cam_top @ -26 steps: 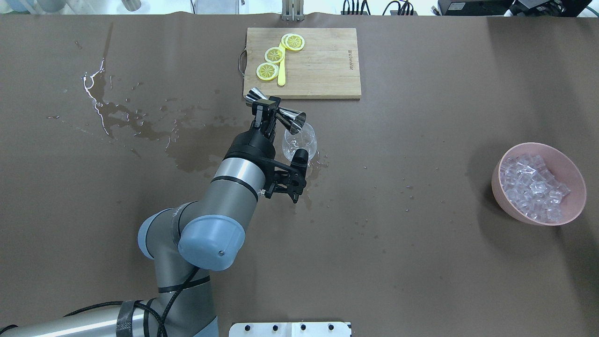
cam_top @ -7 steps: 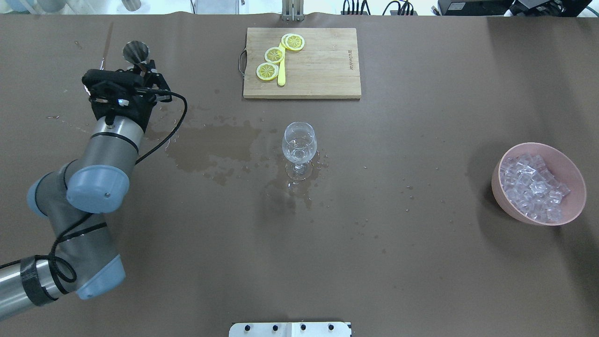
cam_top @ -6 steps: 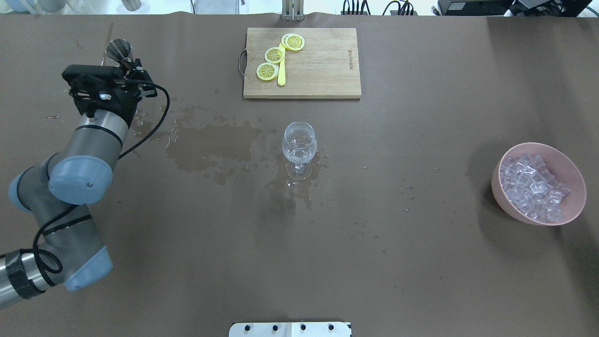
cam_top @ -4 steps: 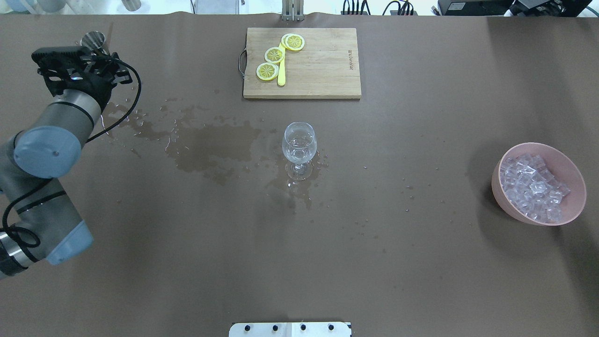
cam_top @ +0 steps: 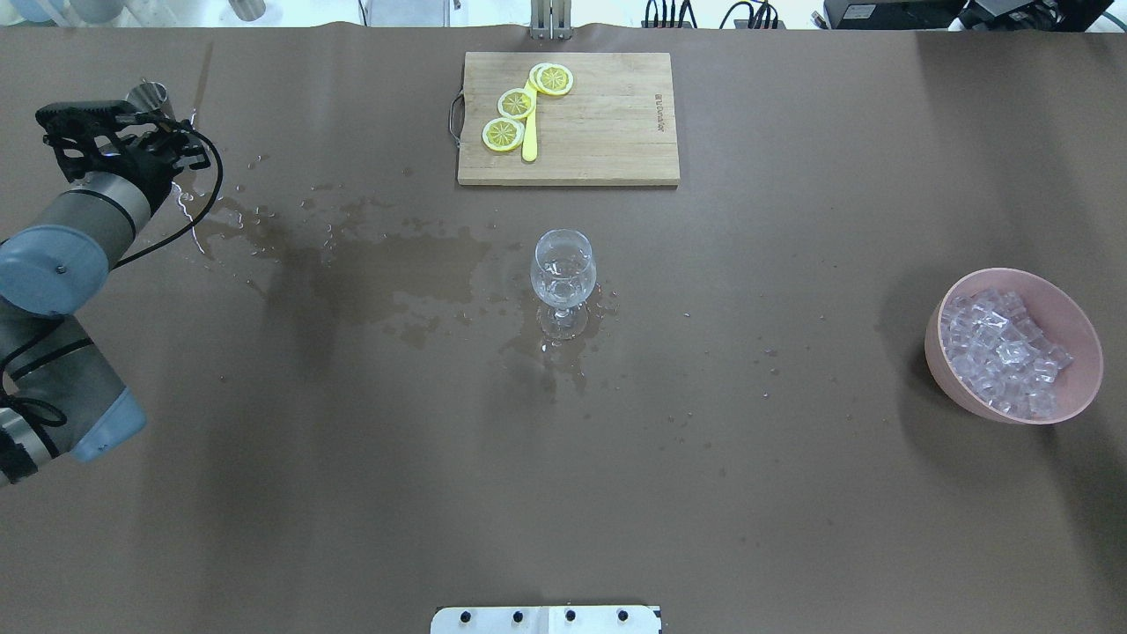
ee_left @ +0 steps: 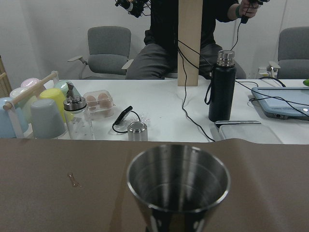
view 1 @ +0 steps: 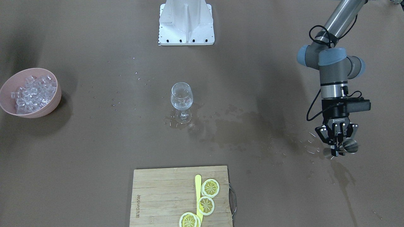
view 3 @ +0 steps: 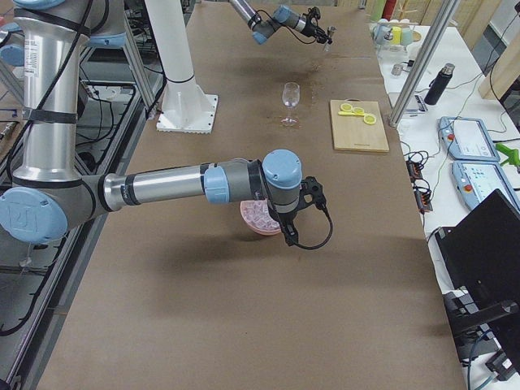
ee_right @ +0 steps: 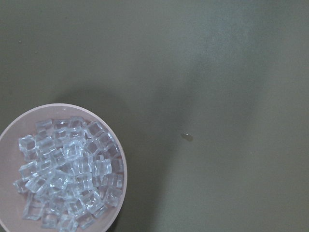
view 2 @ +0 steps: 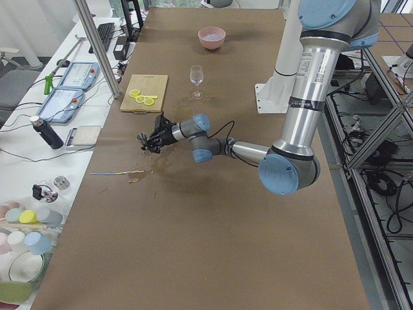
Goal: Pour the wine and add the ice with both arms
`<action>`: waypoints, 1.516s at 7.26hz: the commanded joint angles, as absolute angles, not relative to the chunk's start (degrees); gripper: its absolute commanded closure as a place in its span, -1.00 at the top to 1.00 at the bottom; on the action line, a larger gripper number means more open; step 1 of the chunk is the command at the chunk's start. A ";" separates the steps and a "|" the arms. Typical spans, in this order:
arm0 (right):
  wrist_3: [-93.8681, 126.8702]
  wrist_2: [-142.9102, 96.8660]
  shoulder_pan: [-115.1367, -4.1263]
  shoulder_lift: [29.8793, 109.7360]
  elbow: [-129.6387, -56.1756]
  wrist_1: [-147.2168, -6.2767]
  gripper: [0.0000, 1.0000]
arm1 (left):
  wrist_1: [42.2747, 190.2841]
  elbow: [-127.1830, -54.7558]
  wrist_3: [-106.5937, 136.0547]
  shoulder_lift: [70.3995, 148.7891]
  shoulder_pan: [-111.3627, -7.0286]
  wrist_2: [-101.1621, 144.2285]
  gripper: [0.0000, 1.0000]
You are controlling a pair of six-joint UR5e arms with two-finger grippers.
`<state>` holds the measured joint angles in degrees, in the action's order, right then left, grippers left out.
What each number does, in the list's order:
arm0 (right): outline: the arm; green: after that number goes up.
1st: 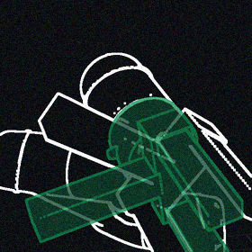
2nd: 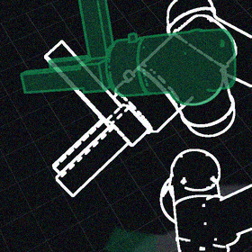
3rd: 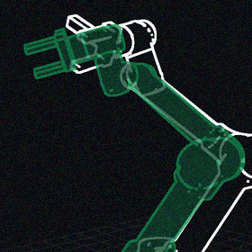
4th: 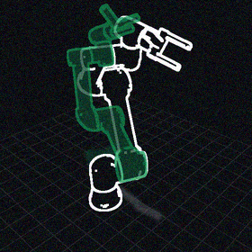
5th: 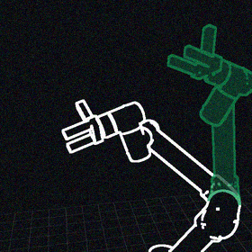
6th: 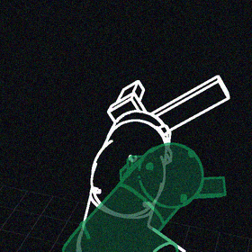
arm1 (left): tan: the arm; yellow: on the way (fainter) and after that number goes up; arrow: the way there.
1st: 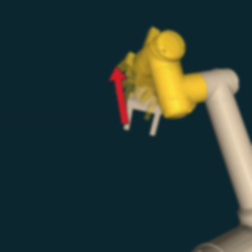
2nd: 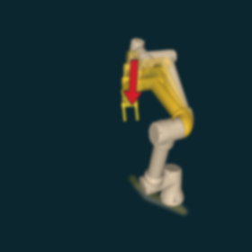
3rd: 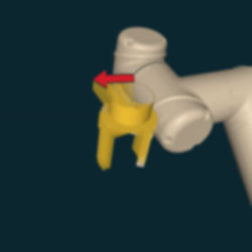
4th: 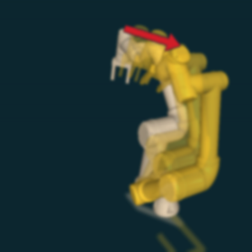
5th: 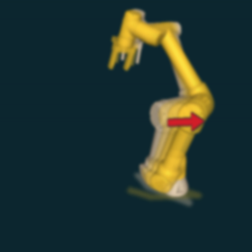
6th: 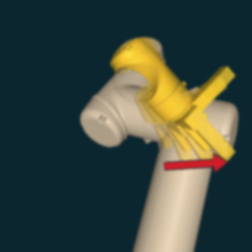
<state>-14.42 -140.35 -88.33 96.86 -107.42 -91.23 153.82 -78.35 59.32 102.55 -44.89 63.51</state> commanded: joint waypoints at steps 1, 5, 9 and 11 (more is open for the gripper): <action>-14.41 -140.45 -88.33 96.77 -107.40 -91.23 1.00 | 156.96 -73.23 58.62 102.30 -45.61 63.89 -1.00; -14.33 -140.71 -88.07 96.68 -107.49 -91.23 1.00 | 158.55 -68.57 60.98 101.95 -47.55 68.28 -1.00; -14.33 -140.80 -87.80 96.68 -108.02 -91.23 1.00 | 158.29 -68.38 64.51 102.04 -47.46 69.52 -1.00; -14.24 -140.80 -87.63 96.68 -108.19 -91.23 1.00 | 158.38 -67.68 64.42 102.04 -47.29 69.52 -1.00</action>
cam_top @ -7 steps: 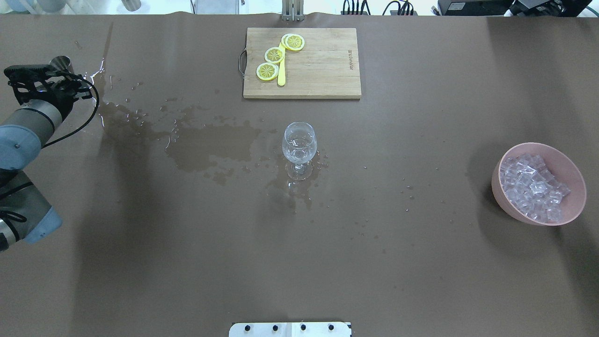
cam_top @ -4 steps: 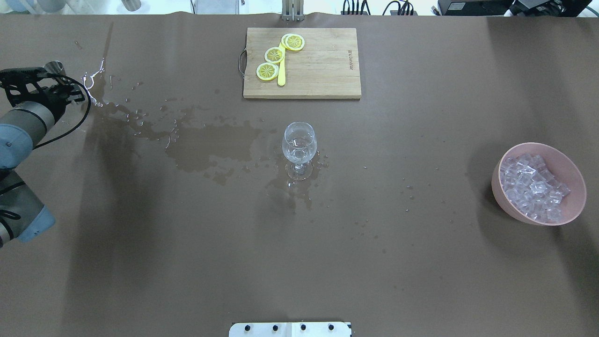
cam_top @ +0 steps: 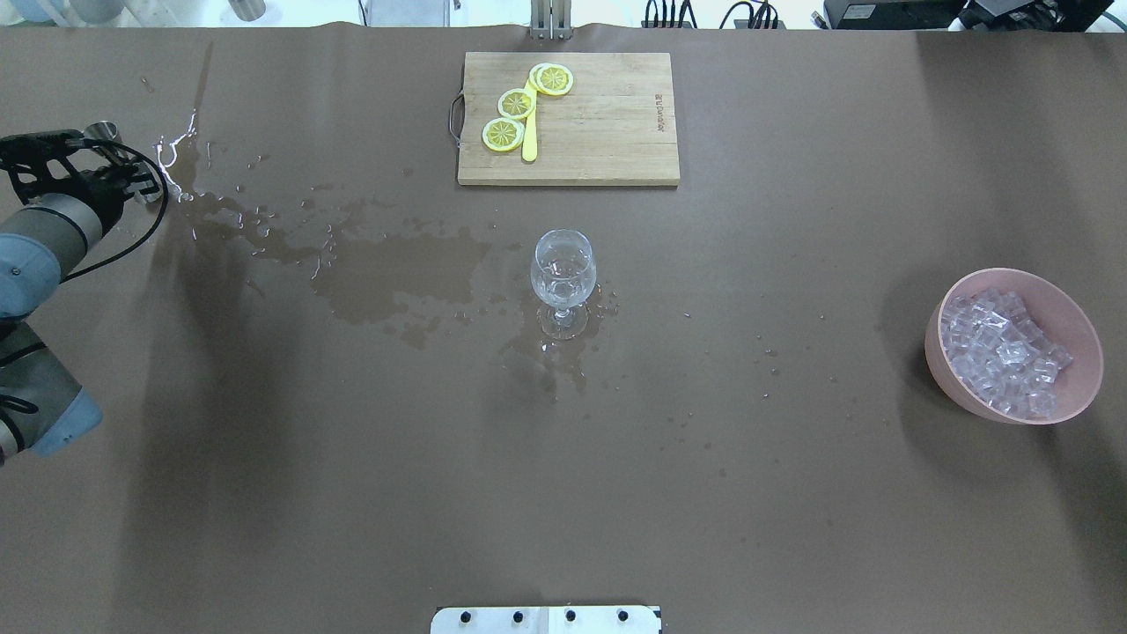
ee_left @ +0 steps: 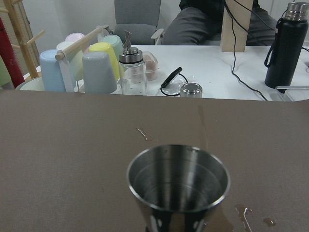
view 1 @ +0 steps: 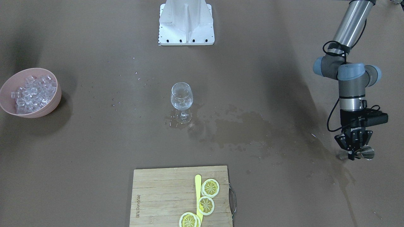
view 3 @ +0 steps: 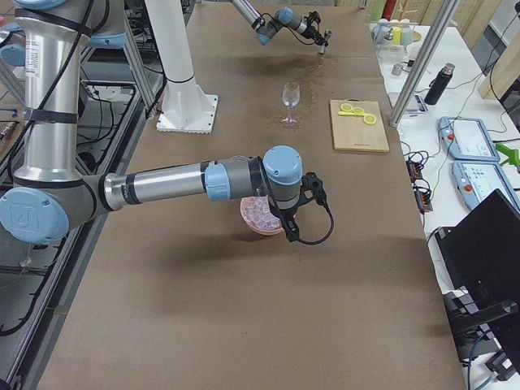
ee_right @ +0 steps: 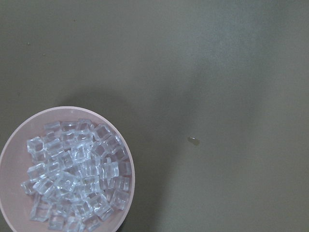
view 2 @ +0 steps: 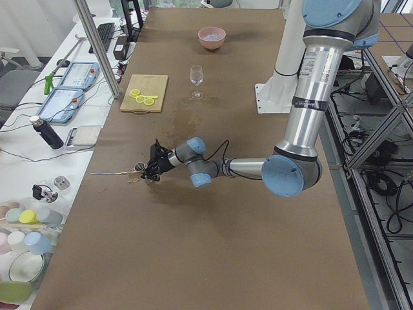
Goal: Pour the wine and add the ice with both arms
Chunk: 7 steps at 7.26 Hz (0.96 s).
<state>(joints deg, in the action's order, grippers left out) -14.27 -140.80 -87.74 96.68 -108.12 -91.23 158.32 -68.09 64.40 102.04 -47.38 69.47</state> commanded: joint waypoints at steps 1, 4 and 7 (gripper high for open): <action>-14.24 -140.89 -87.63 96.68 -108.28 -91.23 1.00 | 158.20 -67.59 64.34 102.04 -47.20 69.52 -0.41; -14.15 -140.89 -87.63 96.68 -108.72 -91.23 1.00 | 158.47 -67.85 63.90 102.04 -47.46 72.74 0.97; -12.31 -140.89 -87.63 96.68 -109.95 -91.23 1.00 | 158.64 -70.29 63.81 100.03 -47.55 74.00 0.97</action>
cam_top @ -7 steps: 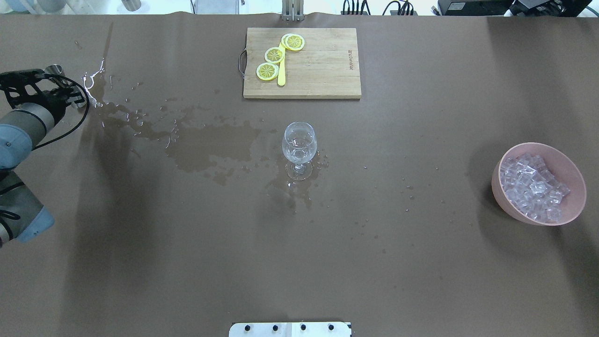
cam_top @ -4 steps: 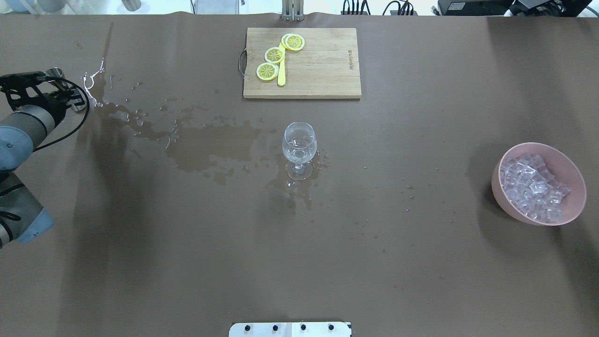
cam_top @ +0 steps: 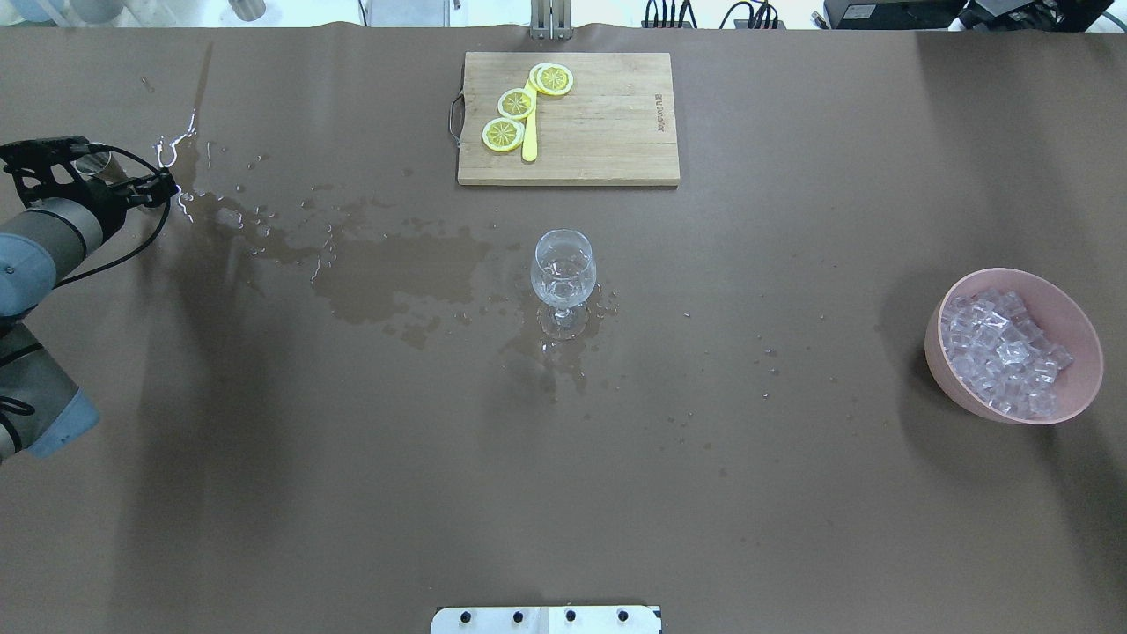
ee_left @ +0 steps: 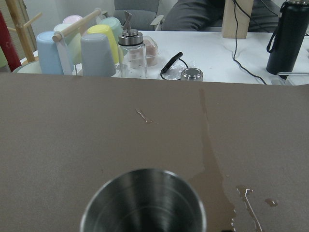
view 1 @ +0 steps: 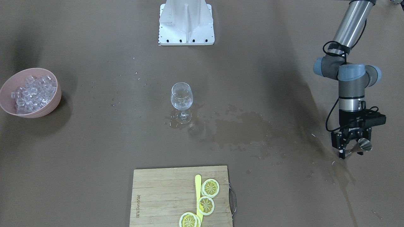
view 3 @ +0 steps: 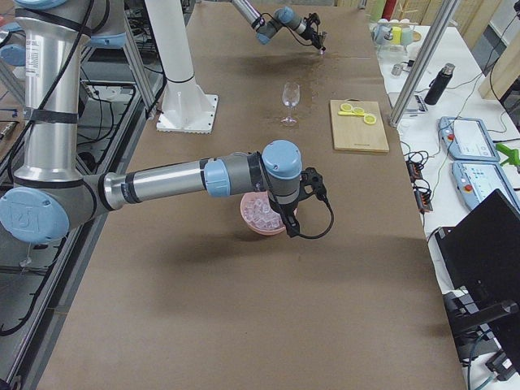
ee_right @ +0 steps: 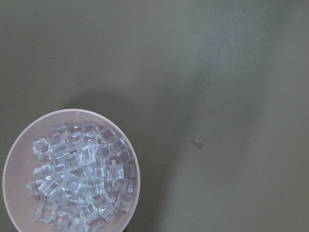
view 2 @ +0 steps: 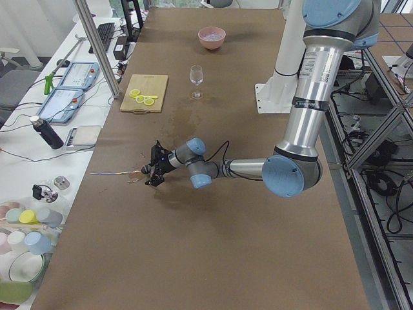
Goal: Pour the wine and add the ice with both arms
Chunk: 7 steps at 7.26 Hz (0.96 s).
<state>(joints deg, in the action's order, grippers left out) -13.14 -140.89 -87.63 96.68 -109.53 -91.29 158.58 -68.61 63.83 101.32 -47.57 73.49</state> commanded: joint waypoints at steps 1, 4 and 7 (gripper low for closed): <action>-12.30 -140.80 -87.63 96.68 -110.04 -91.23 1.00 | 158.82 -72.66 63.72 97.76 -47.64 76.61 0.97; -12.39 -140.71 -87.63 96.68 -110.83 -91.23 1.00 | 158.56 -83.89 63.20 88.98 -49.64 87.66 0.97; -12.39 -140.71 -87.63 96.68 -110.83 -91.23 1.00 | 154.45 -86.92 59.10 87.89 -67.27 116.03 0.97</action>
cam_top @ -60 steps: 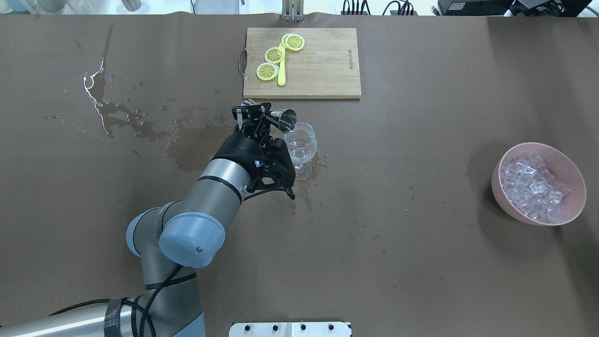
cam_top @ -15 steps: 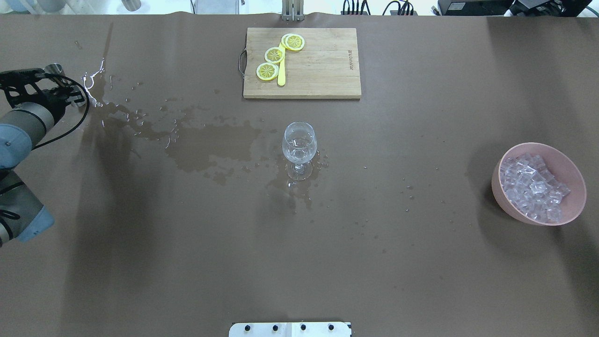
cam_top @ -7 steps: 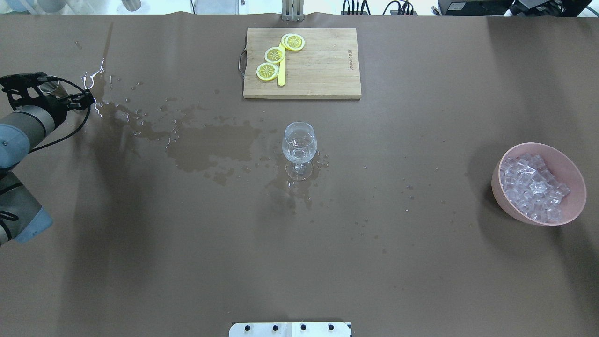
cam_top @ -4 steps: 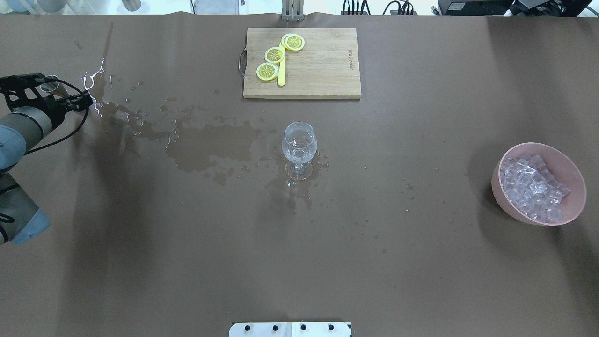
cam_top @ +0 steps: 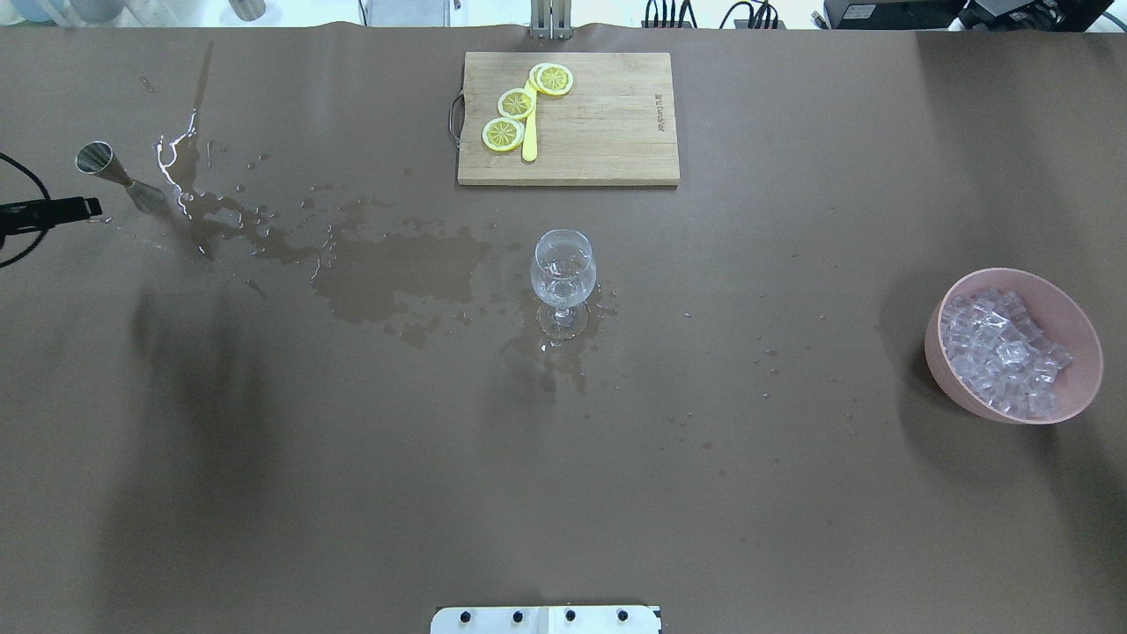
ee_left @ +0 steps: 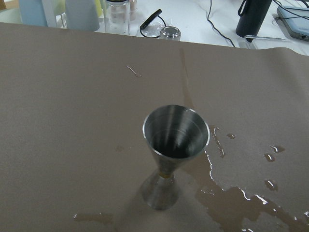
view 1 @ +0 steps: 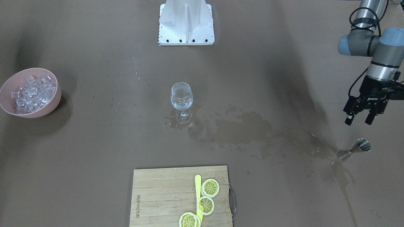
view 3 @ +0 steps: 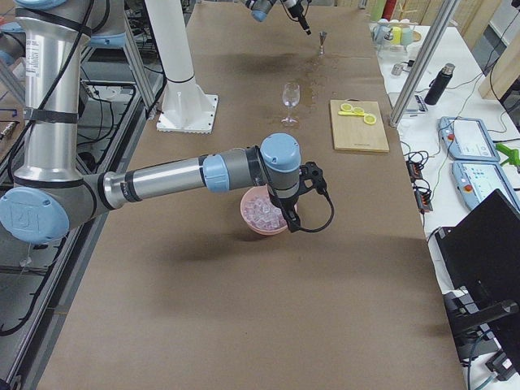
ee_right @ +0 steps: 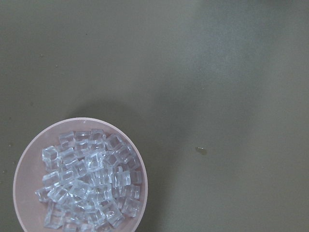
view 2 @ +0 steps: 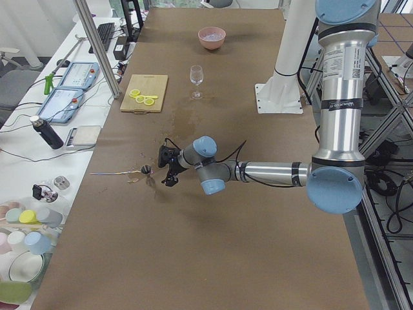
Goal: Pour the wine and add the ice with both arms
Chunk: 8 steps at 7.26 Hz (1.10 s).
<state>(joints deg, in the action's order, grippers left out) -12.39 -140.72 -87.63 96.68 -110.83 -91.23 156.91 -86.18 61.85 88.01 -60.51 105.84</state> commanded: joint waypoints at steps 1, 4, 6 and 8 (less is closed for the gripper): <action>-12.48 -140.71 -87.54 96.68 -110.83 -91.23 1.00 | 148.25 -88.58 51.58 87.89 -71.50 121.67 0.97; -12.48 -140.28 -86.23 96.68 -110.83 -91.23 1.00 | 120.25 -96.74 26.46 88.59 -79.00 126.30 0.98; -11.35 -138.88 -83.51 96.68 -110.39 -91.32 1.00 | 107.11 -98.79 16.37 88.51 -80.59 129.87 0.97; -0.66 -138.35 -79.30 94.76 -110.92 -91.32 1.00 | 103.63 -98.35 16.35 87.20 -81.91 132.63 0.98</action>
